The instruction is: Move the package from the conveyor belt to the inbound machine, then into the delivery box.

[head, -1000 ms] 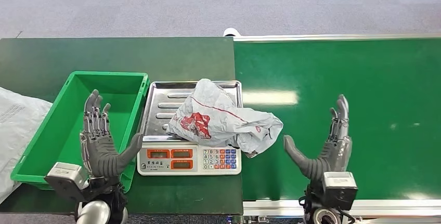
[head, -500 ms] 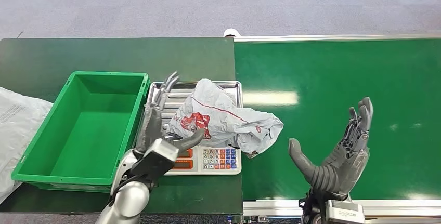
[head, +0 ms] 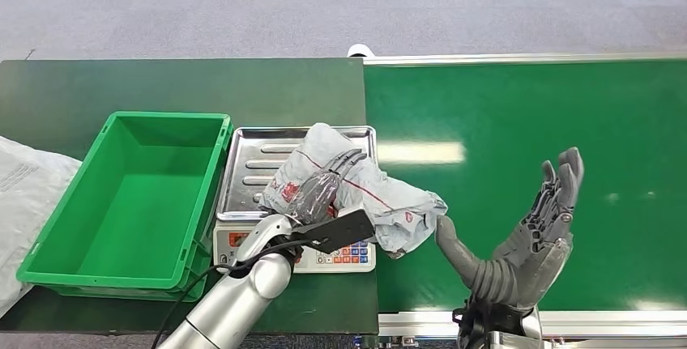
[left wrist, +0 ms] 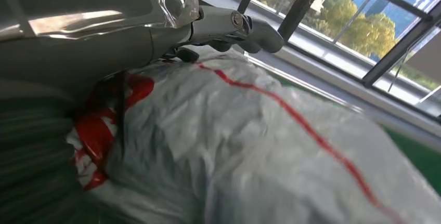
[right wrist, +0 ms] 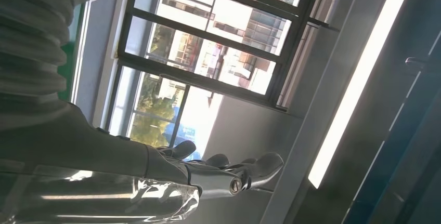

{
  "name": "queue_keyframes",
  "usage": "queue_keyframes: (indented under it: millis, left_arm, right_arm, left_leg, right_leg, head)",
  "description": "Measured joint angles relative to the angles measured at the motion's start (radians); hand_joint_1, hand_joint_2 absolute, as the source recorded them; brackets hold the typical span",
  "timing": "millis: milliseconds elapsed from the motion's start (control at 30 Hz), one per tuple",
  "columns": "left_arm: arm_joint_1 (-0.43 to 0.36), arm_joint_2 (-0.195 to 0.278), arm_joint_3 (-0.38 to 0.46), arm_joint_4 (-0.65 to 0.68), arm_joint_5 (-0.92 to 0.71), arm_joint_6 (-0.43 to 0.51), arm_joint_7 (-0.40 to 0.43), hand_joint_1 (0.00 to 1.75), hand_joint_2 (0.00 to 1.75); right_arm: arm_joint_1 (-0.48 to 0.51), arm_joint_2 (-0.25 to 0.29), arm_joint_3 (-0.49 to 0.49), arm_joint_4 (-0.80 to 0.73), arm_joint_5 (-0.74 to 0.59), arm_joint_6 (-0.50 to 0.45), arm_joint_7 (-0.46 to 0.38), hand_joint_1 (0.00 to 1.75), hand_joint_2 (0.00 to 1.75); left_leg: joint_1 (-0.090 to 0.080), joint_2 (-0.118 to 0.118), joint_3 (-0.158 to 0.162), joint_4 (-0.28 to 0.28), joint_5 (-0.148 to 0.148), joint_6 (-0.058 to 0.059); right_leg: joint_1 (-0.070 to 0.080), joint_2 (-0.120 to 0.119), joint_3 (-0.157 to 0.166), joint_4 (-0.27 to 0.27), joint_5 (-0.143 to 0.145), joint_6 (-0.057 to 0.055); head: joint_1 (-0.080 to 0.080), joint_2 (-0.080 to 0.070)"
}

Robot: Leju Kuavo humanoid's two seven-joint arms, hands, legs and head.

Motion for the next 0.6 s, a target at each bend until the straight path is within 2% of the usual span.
queue_keyframes:
  millis: [33,100,133,233,433,600]
  left_arm:
    - [-0.008,-0.001,-0.003,0.017,0.000,-0.006,0.001,1.15,1.75]
    - [-0.022,-0.003,-0.008,0.047,-0.001,-0.015,0.003,1.54,1.75]
    - [-0.027,-0.003,-0.009,0.058,-0.001,-0.019,0.003,1.60,1.75]
    - [-0.041,-0.003,-0.010,0.079,0.000,-0.025,0.004,1.69,1.75]
    - [-0.053,-0.003,-0.008,0.099,0.029,-0.025,-0.002,1.75,1.75]
    - [-0.043,-0.003,0.021,0.085,0.107,0.033,-0.070,1.75,1.75]
  right_arm:
    - [-0.002,0.000,0.001,0.000,0.001,0.002,0.002,0.00,1.75]
    - [-0.006,-0.001,0.002,0.000,0.002,0.005,0.006,0.00,1.75]
    - [-0.008,-0.001,0.003,0.000,0.002,0.006,0.008,0.00,1.75]
    - [-0.011,-0.001,0.004,0.000,0.002,0.010,0.012,0.00,1.75]
    - [-0.021,-0.002,0.005,0.003,-0.006,0.016,0.020,0.00,1.75]
    - [-0.027,-0.002,0.005,0.009,-0.008,0.016,0.022,0.00,1.75]
  left_leg:
    - [0.000,0.000,0.000,0.000,0.000,0.000]
    - [0.000,0.000,0.000,0.000,0.000,0.000]
    - [0.000,0.000,0.000,0.000,0.000,0.000]
    - [0.000,0.000,0.000,0.000,0.000,0.000]
    - [0.000,0.000,0.000,0.000,0.000,0.000]
    - [0.000,0.000,0.000,0.000,0.000,0.000]
  right_leg:
    - [0.000,0.000,0.000,0.000,0.000,0.000]
    - [0.000,0.000,0.000,0.000,0.000,0.000]
    - [0.000,0.000,0.000,0.000,0.000,0.000]
    - [0.000,0.000,0.001,0.000,0.000,0.000]
    - [0.000,0.000,0.001,0.000,0.000,0.000]
    - [0.000,0.000,0.001,0.000,0.000,0.000]
  head:
    - [0.000,0.000]
    - [0.000,0.000]
    - [0.000,0.000]
    - [0.000,0.000]
    - [0.000,0.000]
    - [0.000,0.000]
